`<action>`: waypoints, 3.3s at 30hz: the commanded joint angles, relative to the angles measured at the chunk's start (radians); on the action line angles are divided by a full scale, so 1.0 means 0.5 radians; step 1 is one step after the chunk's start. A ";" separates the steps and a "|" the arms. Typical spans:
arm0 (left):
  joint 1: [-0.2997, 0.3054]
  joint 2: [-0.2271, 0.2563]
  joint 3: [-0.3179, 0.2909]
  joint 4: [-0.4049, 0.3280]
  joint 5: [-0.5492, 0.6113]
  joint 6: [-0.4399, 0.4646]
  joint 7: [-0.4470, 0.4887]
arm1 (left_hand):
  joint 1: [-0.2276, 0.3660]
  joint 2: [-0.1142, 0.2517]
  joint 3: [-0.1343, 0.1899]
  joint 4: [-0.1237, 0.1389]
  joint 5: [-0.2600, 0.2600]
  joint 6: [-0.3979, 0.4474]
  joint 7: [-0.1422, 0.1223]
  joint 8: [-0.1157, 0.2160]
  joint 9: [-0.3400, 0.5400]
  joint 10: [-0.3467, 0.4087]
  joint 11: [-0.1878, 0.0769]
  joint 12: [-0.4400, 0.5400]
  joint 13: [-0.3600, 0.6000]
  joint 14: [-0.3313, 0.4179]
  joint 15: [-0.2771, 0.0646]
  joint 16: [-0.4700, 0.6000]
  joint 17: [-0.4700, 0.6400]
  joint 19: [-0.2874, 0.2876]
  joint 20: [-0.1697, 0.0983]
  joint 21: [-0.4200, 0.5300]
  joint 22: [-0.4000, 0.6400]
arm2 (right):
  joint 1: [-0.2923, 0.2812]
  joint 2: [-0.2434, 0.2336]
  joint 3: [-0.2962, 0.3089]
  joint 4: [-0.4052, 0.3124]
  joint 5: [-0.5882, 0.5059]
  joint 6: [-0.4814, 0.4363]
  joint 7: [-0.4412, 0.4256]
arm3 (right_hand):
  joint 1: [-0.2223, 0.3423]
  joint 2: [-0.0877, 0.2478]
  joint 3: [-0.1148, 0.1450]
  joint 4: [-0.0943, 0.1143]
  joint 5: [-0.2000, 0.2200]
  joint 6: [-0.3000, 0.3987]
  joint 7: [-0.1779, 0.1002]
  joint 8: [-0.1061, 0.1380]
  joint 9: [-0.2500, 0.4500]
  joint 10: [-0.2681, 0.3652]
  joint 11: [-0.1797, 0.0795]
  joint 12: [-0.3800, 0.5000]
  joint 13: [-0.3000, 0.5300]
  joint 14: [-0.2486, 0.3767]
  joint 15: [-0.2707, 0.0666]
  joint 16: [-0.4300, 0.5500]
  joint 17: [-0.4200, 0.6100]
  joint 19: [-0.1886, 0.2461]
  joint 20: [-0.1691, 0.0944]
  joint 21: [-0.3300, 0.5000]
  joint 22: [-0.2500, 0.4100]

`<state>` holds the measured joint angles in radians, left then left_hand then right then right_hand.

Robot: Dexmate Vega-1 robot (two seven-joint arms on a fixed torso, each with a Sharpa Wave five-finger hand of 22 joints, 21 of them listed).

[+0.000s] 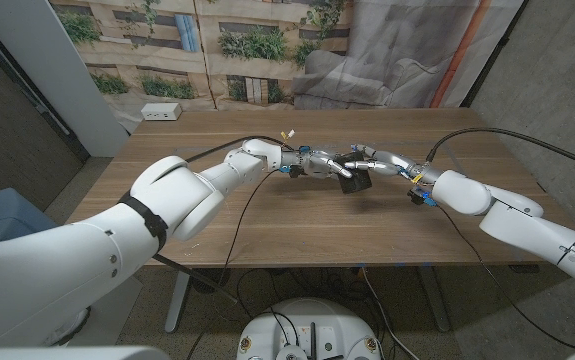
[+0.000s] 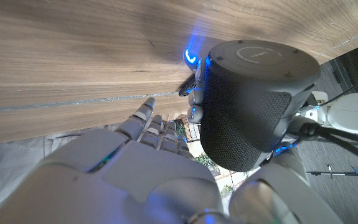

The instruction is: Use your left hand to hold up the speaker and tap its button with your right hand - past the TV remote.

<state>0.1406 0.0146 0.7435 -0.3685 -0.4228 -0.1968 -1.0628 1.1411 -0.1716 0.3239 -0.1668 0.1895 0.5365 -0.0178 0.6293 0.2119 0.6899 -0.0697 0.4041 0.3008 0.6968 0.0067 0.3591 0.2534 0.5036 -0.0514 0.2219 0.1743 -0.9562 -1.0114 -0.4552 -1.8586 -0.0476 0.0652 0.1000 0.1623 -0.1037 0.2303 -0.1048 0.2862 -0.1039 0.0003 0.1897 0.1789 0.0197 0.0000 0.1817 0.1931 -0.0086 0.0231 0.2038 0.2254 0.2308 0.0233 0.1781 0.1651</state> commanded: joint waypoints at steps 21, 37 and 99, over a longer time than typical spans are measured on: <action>0.046 0.024 -0.011 -0.042 -0.018 -0.063 -0.150 | 0.000 0.529 0.011 -0.004 0.007 0.434 -0.108 0.338 0.002 0.382 -0.256 0.005 0.253 0.185 -0.478 0.007 0.014 0.026 -0.200 0.001 0.011 | -0.101 -0.057 0.087 -0.032 0.064 0.082 -0.051 | -0.005 0.022 -0.013 0.001 0.016 0.026 -0.007 0.023 0.005 0.012 -0.028 0.025 0.009 0.012 -0.008 0.020 0.009 0.018 -0.007 0.019 0.005; 0.062 0.048 -0.013 -0.080 -0.027 -0.065 -0.189 | 0.002 0.533 0.012 -0.005 0.007 0.444 -0.105 0.347 0.000 0.396 -0.256 0.000 0.258 0.196 -0.478 0.004 0.016 0.032 -0.201 0.001 0.011 | -0.136 -0.074 0.089 -0.057 0.035 0.041 -0.072 | -0.001 0.031 -0.014 0.001 0.024 0.035 -0.012 0.025 0.005 0.017 -0.031 0.026 0.009 0.019 -0.016 0.024 0.009 0.028 -0.010 0.022 0.005; 0.062 0.038 -0.020 -0.064 -0.033 -0.092 -0.179 | -0.010 0.542 0.016 -0.003 0.006 0.462 -0.101 0.371 -0.011 0.426 -0.254 -0.032 0.267 0.225 -0.477 -0.024 0.016 0.046 -0.205 0.001 0.013 | -0.192 -0.070 0.169 -0.085 0.063 0.196 -0.140 | -0.018 0.040 -0.038 0.008 0.048 0.085 -0.016 0.036 0.005 0.044 -0.027 0.031 0.009 0.034 -0.026 0.032 0.011 0.046 -0.018 0.021 0.005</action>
<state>0.1720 0.0326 0.7360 -0.4045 -0.4372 -0.2392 -1.1624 1.1411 -0.1716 0.3206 -0.1722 0.1895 0.5451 -0.0087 0.6353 0.2018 0.7021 -0.0643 0.3849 0.3230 0.7130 0.0158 0.3473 0.2587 0.5181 -0.0513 0.2218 0.1793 -1.0457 -1.0388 -0.3919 -1.8774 -0.0269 0.1292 0.0290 0.1586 -0.0838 0.2177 -0.1009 0.3129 -0.0660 -0.0087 0.2050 0.1789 0.0323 -0.0127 0.1926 0.1931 0.0022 0.0124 0.2153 0.2252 0.2455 0.0162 0.1859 0.1650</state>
